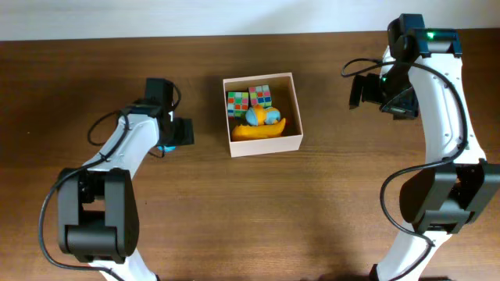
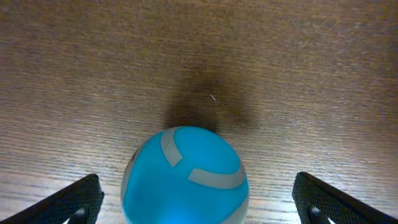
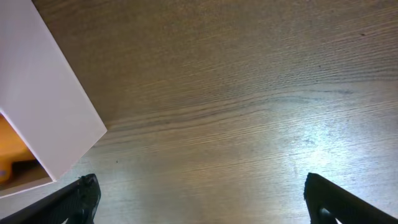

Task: Pack container
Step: 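Move left gripper out of the box to the blue ball and grasp, then lift the blue ball with left gripper and carry it over the box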

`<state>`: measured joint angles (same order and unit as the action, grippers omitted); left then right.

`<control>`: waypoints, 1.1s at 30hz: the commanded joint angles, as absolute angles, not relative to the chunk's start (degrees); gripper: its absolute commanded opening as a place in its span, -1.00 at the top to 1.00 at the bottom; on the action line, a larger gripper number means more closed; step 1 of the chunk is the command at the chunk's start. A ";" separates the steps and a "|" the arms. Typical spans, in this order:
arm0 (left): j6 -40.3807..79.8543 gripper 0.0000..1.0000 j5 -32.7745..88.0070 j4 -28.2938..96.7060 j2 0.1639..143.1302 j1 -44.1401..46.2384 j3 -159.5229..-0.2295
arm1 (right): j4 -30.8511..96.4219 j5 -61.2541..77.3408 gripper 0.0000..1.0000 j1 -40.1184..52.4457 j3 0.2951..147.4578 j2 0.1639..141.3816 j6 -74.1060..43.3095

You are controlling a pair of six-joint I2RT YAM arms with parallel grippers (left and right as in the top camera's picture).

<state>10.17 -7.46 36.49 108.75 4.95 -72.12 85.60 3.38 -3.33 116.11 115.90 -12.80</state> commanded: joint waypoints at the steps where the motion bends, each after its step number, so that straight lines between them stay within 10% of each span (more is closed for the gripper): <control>1: 10.68 -0.99 -7.99 34.74 109.08 4.80 -70.46 | 85.60 3.90 -0.98 -3.40 116.27 115.85 -12.23; 3: 10.68 -0.96 -7.99 34.44 109.08 4.80 -70.30 | 85.60 3.90 -0.98 -3.40 116.27 115.85 -12.23; 6: 10.68 -0.23 -7.99 34.04 109.08 4.80 -70.30 | 85.60 3.90 -0.98 -3.40 116.27 115.85 -12.23; 10: 10.70 0.22 -7.99 33.41 109.08 4.80 -70.30 | 85.60 3.90 -0.98 -3.40 116.27 115.85 -12.23; 33: 5.32 0.33 14.41 44.23 106.76 5.21 -88.42 | 85.60 3.90 -0.98 -3.40 116.27 115.85 -12.23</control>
<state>9.54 1.96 43.72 108.71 4.95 -84.64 85.60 3.38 -3.33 116.11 115.90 -12.64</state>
